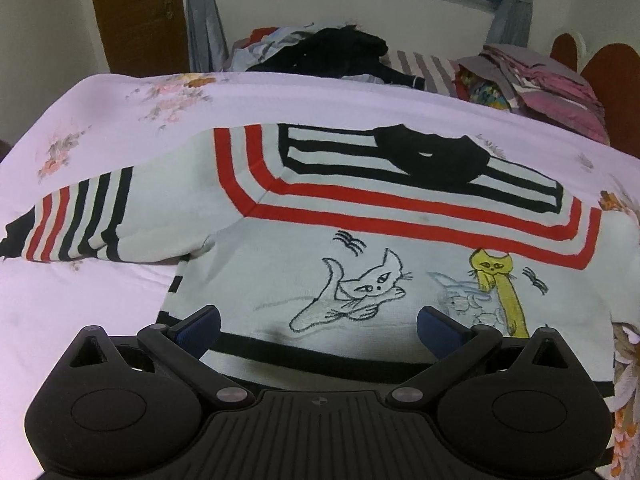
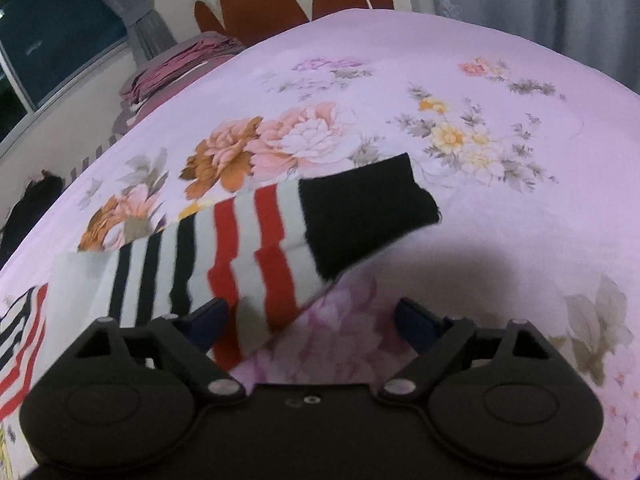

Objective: Fold small clothes
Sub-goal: 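Move the right gripper to the black cuff of the sleeve nearest it, then grasp the sleeve cuff with the right gripper and fold it across the sweater body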

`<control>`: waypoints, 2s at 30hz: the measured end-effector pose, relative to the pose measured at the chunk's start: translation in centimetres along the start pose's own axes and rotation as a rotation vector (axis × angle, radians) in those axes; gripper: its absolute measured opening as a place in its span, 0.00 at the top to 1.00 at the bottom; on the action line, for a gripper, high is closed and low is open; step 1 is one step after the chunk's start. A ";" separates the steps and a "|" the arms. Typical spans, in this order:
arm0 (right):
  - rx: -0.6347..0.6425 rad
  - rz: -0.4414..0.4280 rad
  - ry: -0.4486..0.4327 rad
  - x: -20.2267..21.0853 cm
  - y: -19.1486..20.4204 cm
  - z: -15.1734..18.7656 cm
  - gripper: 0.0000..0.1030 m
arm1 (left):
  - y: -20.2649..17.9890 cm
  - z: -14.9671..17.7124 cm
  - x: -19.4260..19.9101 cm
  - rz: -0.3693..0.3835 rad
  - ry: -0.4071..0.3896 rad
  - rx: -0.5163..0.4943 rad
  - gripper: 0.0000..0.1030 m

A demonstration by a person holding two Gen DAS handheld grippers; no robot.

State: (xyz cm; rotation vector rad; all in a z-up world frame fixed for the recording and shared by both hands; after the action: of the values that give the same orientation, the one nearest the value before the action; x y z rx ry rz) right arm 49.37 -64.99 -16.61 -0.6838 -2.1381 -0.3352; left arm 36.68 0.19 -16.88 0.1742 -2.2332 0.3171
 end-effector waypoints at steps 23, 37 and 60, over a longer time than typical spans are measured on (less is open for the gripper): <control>0.155 -0.126 -0.257 6.1 5.0 -3.2 0.92 | 0.2 -1.6 0.4 0.032 -0.029 -0.045 0.00; 0.441 -0.528 -0.318 19.2 25.4 6.1 0.92 | 5.0 -3.1 0.8 0.112 -0.069 -0.015 0.00; 0.548 -0.436 -0.206 19.8 23.7 15.4 0.47 | -0.2 -2.2 -9.4 0.410 0.104 -0.013 0.00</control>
State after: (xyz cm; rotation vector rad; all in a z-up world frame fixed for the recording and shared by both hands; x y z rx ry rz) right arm 43.33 -31.61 -10.25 0.0692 -2.4161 0.1064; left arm 44.22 0.76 -22.83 -0.3061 -2.1550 0.5184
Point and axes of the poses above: each gripper's, at about its wrist camera, not at the fingertips, and x roughly against the way its jaws point, y to its left, z to its underside, the point moved 8 cm from there along -x, roughly the way its jaws point, and after that the axes turned 15 degrees about z, right-handed, at the moved point
